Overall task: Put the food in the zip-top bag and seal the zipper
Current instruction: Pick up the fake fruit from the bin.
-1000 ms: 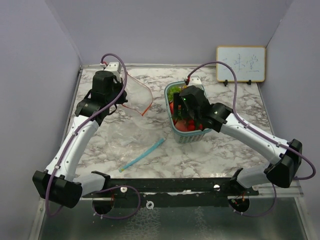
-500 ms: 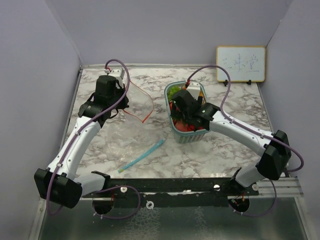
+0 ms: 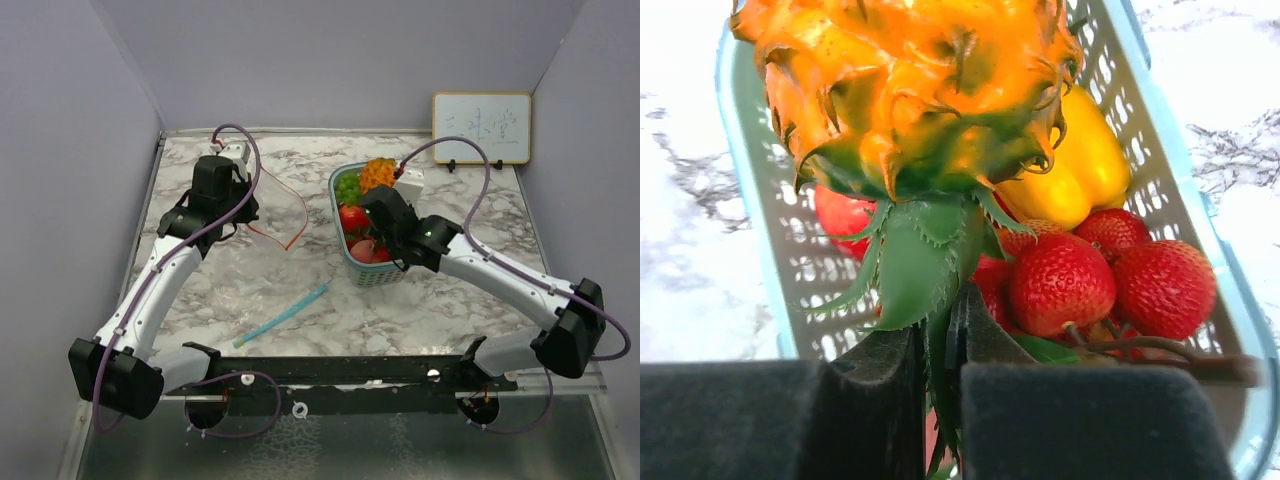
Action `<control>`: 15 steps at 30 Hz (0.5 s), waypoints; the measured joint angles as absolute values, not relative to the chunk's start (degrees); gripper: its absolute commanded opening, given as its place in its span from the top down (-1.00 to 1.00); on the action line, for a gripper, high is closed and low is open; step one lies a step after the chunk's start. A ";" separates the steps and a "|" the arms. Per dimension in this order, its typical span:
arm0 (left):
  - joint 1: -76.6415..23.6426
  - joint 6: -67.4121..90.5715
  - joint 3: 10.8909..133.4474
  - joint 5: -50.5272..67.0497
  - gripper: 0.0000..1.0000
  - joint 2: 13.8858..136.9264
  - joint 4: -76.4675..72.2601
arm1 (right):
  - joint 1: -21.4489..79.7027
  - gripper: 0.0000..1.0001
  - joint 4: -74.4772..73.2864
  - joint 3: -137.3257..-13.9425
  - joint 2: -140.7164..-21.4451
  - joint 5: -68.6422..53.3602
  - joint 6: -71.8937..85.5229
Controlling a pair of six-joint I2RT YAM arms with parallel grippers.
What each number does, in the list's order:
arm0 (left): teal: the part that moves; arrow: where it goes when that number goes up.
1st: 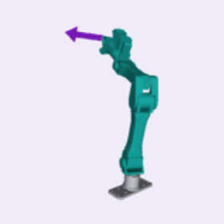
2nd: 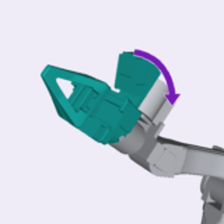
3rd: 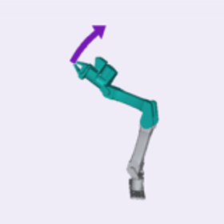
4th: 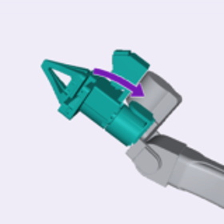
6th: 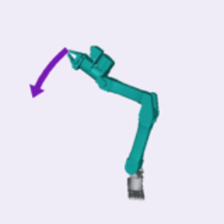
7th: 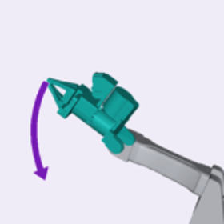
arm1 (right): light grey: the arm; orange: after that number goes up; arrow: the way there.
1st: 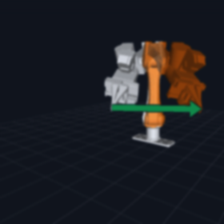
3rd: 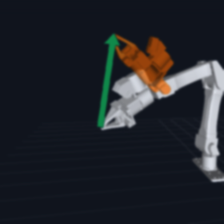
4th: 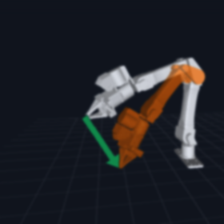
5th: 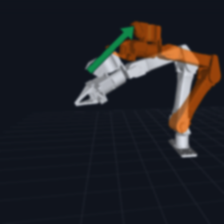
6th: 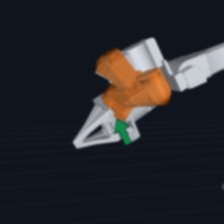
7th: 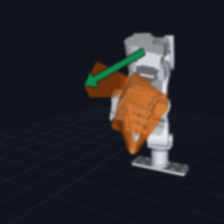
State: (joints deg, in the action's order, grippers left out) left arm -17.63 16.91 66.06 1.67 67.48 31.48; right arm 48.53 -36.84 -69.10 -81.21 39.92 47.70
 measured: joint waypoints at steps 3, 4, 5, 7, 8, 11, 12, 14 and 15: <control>-17.63 16.91 65.69 1.67 1.00 67.48 31.42 | 48.53 0.98 -36.47 -68.75 -77.06 39.44 45.41; -17.63 16.86 65.54 1.67 1.00 67.48 31.38 | 48.53 0.98 -36.16 -68.75 -75.90 38.98 44.40; -17.63 16.78 65.36 1.65 1.00 67.48 31.38 | 48.53 0.98 -35.70 -68.75 -74.41 38.02 42.57; -17.63 16.71 65.17 1.65 1.00 67.51 31.40 | 48.53 0.98 -34.74 -68.77 -72.14 35.88 39.51; -17.63 16.64 65.10 1.63 1.00 67.51 31.42 | 48.53 0.98 -34.11 -68.77 -71.09 34.26 37.78; -17.63 16.56 65.10 1.65 1.00 67.53 31.35 | 48.42 0.98 -32.03 -69.08 -68.27 27.35 32.23; -17.63 16.53 65.10 1.65 1.00 67.57 31.35 | 48.42 0.98 -31.29 -69.38 -67.77 24.58 30.65; -17.63 16.53 65.12 1.65 1.00 67.75 31.35 | 48.42 0.98 -29.93 -70.39 -67.48 17.54 27.46; -17.63 16.53 65.12 1.65 1.00 67.88 31.35 | 48.42 0.98 -28.91 -70.74 -67.53 13.54 26.20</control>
